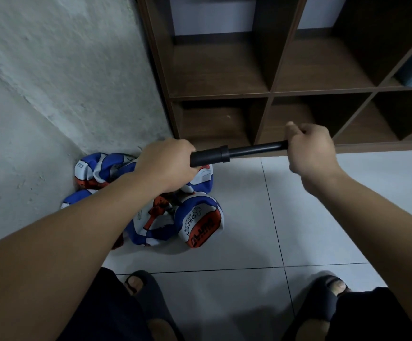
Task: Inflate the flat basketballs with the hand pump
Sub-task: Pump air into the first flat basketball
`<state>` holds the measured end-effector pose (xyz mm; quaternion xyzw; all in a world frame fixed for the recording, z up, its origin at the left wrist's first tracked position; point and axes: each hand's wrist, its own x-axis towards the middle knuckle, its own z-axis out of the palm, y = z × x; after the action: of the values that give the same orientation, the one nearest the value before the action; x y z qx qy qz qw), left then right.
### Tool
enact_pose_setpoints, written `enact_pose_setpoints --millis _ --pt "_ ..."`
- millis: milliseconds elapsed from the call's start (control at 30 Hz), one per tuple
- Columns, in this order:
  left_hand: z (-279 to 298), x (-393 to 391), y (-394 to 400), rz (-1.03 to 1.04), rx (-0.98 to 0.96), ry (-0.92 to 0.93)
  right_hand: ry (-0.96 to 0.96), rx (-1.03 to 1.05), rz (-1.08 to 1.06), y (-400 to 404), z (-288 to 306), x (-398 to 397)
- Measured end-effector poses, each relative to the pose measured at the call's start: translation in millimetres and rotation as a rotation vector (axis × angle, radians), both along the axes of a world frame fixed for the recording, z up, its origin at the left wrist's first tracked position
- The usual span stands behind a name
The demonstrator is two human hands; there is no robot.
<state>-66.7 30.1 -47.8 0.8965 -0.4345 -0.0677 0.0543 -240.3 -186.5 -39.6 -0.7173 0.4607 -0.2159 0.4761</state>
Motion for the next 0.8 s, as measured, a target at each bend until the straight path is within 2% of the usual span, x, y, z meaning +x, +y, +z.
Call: enact_pose_setpoints --millis 133,333,567,667,800 --pt "-4.7 -10.7 -4.6 -0.011 -0.015 -0.039 0.015 -0.123 0.084 32.5 -2.8 2.5" --pt "-2.3 -23.4 -7.6 -0.045 -0.006 -0.006 -0.001 -0.066 0.194 58.7 -11.5 7.6" --pt "-9.9 -23.4 -5.1 -0.08 -0.002 0.025 0.093 -0.038 0.282 62.2 -18.8 8.2" --pt "-6.9 -14.4 -1.8 -0.058 0.003 0.072 0.08 -0.005 0.208 38.7 -14.2 8.5" --pt "2.3 6.8 6.0 0.007 0.03 0.046 -0.024 0.19 -0.032 0.7 -3.9 4.6"
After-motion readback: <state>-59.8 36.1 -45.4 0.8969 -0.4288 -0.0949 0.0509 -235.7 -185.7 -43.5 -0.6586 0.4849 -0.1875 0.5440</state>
